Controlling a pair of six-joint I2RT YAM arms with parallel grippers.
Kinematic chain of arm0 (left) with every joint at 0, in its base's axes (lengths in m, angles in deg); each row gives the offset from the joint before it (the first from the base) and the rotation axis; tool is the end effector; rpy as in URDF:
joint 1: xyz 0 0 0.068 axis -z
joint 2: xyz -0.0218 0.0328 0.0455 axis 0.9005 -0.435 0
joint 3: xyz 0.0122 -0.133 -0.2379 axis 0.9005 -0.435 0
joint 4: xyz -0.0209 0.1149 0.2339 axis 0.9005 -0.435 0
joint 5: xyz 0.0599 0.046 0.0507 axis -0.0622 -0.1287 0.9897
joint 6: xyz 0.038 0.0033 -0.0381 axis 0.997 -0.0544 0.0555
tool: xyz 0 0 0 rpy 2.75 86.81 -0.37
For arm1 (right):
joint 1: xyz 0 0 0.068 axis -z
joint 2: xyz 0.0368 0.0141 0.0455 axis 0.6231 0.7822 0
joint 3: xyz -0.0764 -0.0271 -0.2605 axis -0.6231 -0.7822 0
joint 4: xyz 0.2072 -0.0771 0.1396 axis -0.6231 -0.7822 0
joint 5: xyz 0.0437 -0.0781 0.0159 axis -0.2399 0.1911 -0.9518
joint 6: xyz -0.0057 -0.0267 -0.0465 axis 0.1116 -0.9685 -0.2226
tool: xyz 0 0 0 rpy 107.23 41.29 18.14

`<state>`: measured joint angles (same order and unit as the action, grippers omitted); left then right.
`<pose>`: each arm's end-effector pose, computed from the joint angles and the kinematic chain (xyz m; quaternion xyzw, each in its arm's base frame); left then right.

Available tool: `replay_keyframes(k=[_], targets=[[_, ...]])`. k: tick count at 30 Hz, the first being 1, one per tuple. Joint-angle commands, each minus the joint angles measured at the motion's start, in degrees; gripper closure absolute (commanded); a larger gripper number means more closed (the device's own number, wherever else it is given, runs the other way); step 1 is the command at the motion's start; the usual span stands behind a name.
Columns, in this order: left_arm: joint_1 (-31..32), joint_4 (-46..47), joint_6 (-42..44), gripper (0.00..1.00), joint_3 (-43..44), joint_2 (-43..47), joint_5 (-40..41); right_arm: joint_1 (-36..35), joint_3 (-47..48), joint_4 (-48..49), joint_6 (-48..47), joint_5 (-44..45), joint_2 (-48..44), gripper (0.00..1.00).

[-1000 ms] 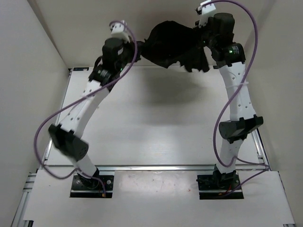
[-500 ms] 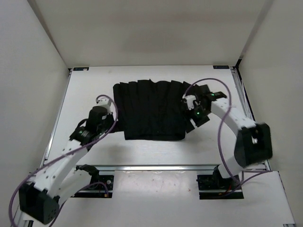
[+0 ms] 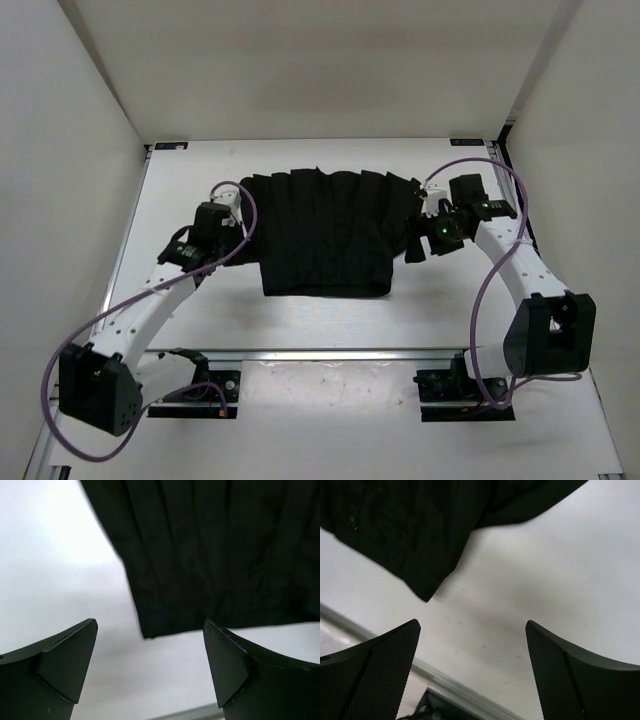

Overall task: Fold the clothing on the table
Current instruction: Fold the skirt

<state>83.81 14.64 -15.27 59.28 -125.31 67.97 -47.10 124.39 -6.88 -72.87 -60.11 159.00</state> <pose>0.2113 -0.0747 0.2782 -0.0278 0.9172 -0.1371 0.3730 0.2694 0.0510 0.2747 -0.2158 0.9304 0.1294 0.2667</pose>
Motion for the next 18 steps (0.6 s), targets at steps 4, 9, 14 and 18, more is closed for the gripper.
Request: replay_keyframes(k=[4,9,14,18], targets=[[-6.75,-0.85,-5.51,0.01,-5.30,-3.32,-19.34,6.79,0.15,-4.37,6.98,-20.22,1.37,0.11],[-8.26,-0.22,-7.36,0.11,-4.44,-8.67,-29.58,8.47,-3.09,-0.34,16.21,-27.03,0.93,0.08],[-4.48,-1.98,-4.03,0.12,-0.91,-15.80,-29.51,11.81,-4.61,-1.81,17.30,-29.68,2.33,0.01],[-8.16,-0.58,-3.50,0.10,-3.90,-15.01,-30.90,10.22,0.58,-7.71,10.00,-27.30,7.77,0.01]])
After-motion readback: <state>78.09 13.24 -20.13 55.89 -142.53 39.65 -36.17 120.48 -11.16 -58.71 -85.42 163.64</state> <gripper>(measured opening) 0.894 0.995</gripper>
